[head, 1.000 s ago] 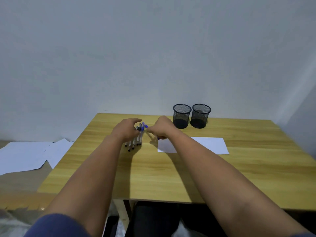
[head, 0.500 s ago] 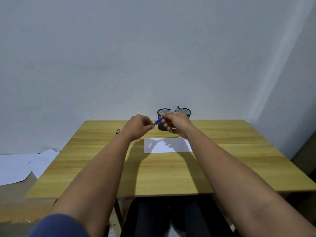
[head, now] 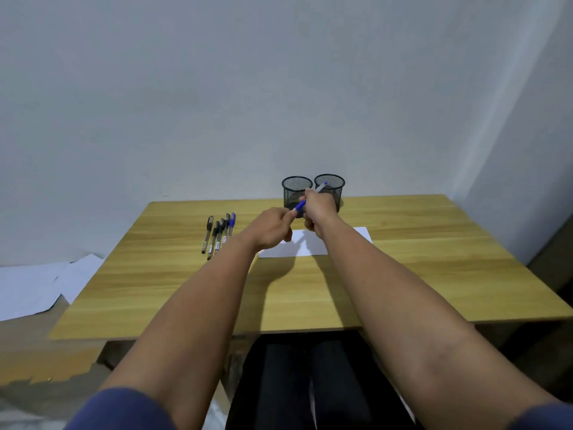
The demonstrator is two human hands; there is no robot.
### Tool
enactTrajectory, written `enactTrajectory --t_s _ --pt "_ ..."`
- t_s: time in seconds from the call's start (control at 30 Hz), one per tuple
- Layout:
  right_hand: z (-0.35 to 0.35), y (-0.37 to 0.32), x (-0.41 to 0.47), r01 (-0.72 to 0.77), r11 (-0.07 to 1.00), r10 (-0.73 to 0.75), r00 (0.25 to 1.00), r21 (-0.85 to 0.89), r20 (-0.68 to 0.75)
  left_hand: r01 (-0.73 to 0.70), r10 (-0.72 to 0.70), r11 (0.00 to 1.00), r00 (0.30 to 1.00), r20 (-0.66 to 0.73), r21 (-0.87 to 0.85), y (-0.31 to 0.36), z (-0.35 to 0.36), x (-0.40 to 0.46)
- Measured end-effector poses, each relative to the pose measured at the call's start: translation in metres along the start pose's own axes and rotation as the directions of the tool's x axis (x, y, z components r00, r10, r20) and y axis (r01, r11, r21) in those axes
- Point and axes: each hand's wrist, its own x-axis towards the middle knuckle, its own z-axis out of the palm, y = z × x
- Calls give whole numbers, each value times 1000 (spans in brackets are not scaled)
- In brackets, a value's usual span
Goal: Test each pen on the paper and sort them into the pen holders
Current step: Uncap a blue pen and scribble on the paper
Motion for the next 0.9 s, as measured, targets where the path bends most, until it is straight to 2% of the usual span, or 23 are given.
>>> enactTrajectory --t_s 0.17,0.27,0.33,0.4,0.5,0.6,0.7,0.8,0.83,0.9 --pt "5 -5 28 -10 1000 10 998 -6 -67 81 -61 968 994 89 -237 12 -7 8" --pt "-36 -15 50 11 999 -1 980 47 -197 182 -136 959 968 211 -216 -12 -21 3" --pt "-73 -25 62 6 998 11 956 56 -292 213 -199 970 973 119 -119 -43 -30 -3" --pt "-89 -27 70 48 999 -40 947 17 -318 229 -222 969 972 -81 90 -75 -35 -2" --pt "-67 -12 63 223 966 -243 954 -130 -174 326 -205 837 931 -302 439 -98 -26 10" --pt "-46 26 54 388 886 -409 912 -253 -35 339 -124 704 924 -362 624 -105 -11 20" --pt "-32 66 45 538 669 -550 822 -512 144 343 -103 642 925 -366 686 -114 1 30" --pt "-20 92 40 609 424 -574 753 -671 321 350 -120 625 926 -357 698 -122 8 37" --pt "-17 97 39 616 369 -567 743 -696 357 351 -131 624 928 -349 698 -124 10 38" --pt "-15 107 38 623 324 -535 741 -712 405 352 -132 641 926 -354 682 -126 13 38"
